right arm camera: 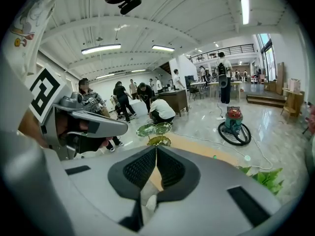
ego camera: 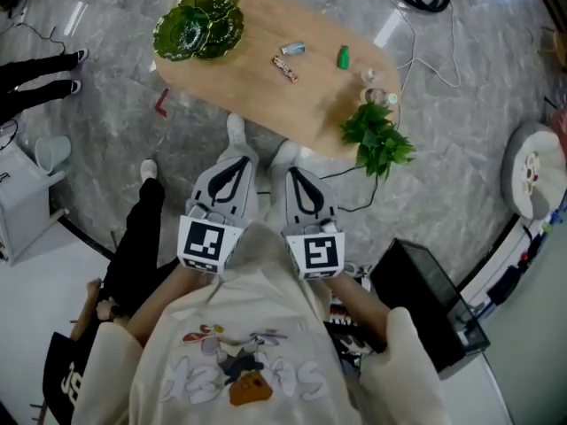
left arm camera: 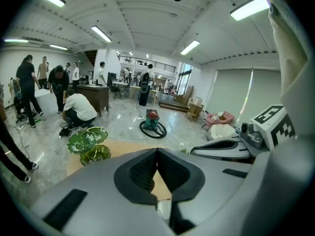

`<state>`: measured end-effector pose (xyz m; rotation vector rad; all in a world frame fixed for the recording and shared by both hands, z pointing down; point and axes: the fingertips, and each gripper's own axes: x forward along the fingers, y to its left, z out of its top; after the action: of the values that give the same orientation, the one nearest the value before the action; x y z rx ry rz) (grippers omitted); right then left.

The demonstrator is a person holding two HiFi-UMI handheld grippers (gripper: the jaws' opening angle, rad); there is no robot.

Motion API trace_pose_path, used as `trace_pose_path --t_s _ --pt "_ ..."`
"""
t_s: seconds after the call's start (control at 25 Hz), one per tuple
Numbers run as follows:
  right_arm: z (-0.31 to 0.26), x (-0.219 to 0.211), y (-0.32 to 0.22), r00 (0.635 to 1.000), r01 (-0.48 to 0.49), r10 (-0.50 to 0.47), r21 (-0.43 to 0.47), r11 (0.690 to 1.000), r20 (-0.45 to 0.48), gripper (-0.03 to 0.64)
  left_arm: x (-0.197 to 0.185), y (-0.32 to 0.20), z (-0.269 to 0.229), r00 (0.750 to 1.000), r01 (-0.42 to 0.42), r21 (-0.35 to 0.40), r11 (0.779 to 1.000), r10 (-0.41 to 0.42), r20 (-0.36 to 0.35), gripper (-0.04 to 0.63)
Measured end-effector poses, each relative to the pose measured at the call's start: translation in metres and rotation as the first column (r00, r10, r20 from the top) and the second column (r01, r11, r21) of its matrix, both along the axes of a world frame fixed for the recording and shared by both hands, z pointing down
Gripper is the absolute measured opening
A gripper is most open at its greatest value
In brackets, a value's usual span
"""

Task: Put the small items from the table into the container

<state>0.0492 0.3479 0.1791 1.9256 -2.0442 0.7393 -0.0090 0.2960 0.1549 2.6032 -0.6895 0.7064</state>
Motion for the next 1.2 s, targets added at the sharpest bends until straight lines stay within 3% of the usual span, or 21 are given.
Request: trace_pose_path --t_s 0.52,0.88,1.2 --pt "0.051 -0.001 -0.034 0.993 0.116 -0.117 -0.076 0.990 -0.007 0.008 -0.001 -0.027 0.062 0.996 0.089 -0.086 0.992 -0.088 0.012 0.008" --pt "0.092 0.013 -0.050 0.999 0.045 -0.044 -0.116 0.992 0.011 0.009 0.001 -0.049 0.094 0.992 0.122 -0.093 0.988 -0.121 0.020 0.008" --pt "0.123 0.006 -0.070 0.996 0.083 -0.080 -0.150 0.985 0.026 0.037 0.015 -0.070 0.125 0.997 0.065 -0.085 0.994 -0.062 0.047 0.008"
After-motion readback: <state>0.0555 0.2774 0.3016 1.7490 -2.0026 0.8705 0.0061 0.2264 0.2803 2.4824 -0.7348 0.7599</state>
